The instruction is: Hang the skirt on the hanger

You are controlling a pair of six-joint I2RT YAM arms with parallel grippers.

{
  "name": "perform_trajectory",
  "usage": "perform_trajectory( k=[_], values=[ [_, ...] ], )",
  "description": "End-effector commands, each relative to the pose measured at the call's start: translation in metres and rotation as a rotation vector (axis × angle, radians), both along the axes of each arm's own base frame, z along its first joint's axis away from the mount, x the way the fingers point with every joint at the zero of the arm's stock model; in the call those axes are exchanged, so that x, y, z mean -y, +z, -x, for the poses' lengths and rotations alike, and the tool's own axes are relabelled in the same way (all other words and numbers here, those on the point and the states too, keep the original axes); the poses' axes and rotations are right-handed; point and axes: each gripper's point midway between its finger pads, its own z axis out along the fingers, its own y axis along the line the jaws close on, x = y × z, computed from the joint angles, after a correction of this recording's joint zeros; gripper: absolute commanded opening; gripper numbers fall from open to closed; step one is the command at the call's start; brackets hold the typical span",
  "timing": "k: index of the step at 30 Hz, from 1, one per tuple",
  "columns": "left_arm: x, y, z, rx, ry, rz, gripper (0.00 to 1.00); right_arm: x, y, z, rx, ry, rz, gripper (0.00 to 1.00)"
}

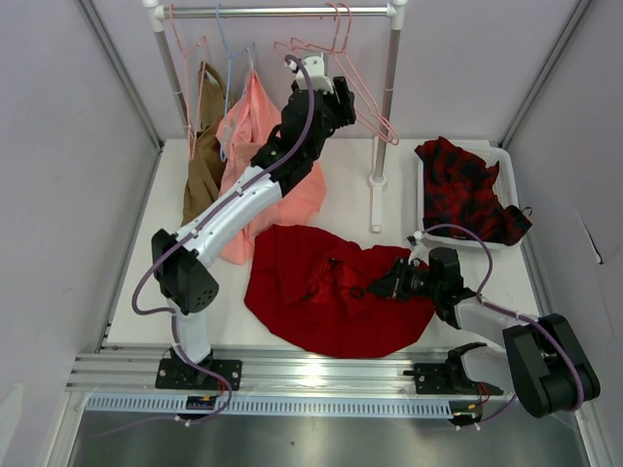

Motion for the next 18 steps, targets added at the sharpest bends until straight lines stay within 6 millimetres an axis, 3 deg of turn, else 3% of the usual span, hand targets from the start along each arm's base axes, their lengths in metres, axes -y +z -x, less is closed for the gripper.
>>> perform_trajectory(
  k=[1,6,7,9,15,18],
  values=[
    [-0.007,0.046,0.017,0.074,-0.001,0.086,0.64,-0.005,0.014,-0.008,0.078,0.018,-0.015,0.0],
    [0.006,0.049,0.011,0.082,-0.01,0.095,0.67,-0.004,0.015,-0.009,0.082,0.014,-0.012,0.0],
    [0.006,0.059,0.01,0.095,-0.007,0.106,0.67,-0.004,0.016,-0.008,0.081,0.015,-0.013,0.0],
    [0.015,0.045,0.003,0.074,-0.006,0.091,0.67,-0.004,0.016,-0.008,0.082,0.017,-0.013,0.0],
    [0.023,0.046,-0.006,0.078,0.013,0.108,0.67,-0.003,0.016,-0.008,0.081,0.011,-0.009,0.0],
    [0.024,0.032,-0.013,0.056,0.043,0.092,0.66,-0.003,0.017,-0.008,0.083,0.015,-0.012,0.0]
  ],
)
